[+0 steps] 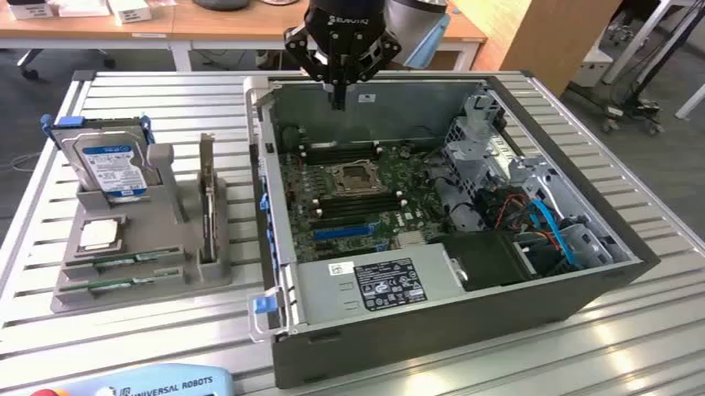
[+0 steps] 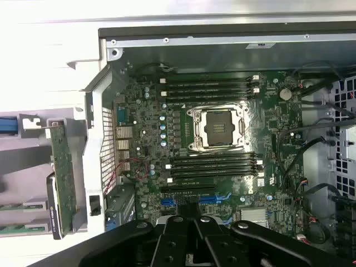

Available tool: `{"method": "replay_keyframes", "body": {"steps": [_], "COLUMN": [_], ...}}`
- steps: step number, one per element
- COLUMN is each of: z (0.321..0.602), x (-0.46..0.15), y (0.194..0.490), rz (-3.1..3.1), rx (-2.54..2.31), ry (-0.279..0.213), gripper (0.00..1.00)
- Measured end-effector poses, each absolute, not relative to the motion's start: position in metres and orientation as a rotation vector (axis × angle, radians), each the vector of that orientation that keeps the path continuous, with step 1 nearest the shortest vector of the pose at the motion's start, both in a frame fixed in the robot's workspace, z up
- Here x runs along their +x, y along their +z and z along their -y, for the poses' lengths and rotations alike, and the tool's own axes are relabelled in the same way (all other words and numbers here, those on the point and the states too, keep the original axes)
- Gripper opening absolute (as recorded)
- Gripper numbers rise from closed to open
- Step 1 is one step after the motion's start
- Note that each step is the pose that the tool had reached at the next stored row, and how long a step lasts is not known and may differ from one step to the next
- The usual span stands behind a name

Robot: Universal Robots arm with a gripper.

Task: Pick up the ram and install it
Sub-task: 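Reach for the ram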

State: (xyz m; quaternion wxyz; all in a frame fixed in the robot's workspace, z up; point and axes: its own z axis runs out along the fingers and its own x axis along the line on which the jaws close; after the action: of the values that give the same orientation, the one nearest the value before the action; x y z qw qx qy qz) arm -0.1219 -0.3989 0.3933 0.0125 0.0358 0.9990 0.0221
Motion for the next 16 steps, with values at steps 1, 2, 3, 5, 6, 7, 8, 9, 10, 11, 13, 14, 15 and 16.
{"method": "replay_keyframes", "body": {"steps": [1,2,3,5,6,7,8,9,10,11,13,14,15,16], "z": [0.3988,0.3988,0.3989,0.3988,0.3988,0.3989,0.3989,0.3989,0.3988,0.3989,0.3989,0.3989,0.3989,0.3989], "x": [-0.1219,-0.1219,-0.1219,-0.1219,-0.1219,-0.1219,-0.1219,-0.1219,-0.1219,-0.1219,-0.1224,-0.1233,-0.1244,-0.1256], "y": [0.3933,0.3933,0.3933,0.3933,0.3933,0.3933,0.3933,0.3933,0.3933,0.3933,0.3933,0.3933,0.3933,0.3933], "rz": [-3.114,-3.114,-3.114,-3.114,-3.114,-3.114,-3.114,-3.114,-3.114,-3.114,-3.114,-3.114,-3.114,-3.114], "rx": [0.112,0.110,0.109,0.109,0.109,0.109,0.109,0.109,0.108,0.108,0.108,0.108,0.108,0.108], "ry": [0.069,0.069,0.069,0.069,0.069,0.069,0.069,0.069,0.069,0.069,0.069,0.069,0.069,0.069], "gripper": [0.10,0.10,0.10,0.10,0.10,0.10,0.10,0.10,0.10,0.10,0.10,0.10,0.10,0.10]}}
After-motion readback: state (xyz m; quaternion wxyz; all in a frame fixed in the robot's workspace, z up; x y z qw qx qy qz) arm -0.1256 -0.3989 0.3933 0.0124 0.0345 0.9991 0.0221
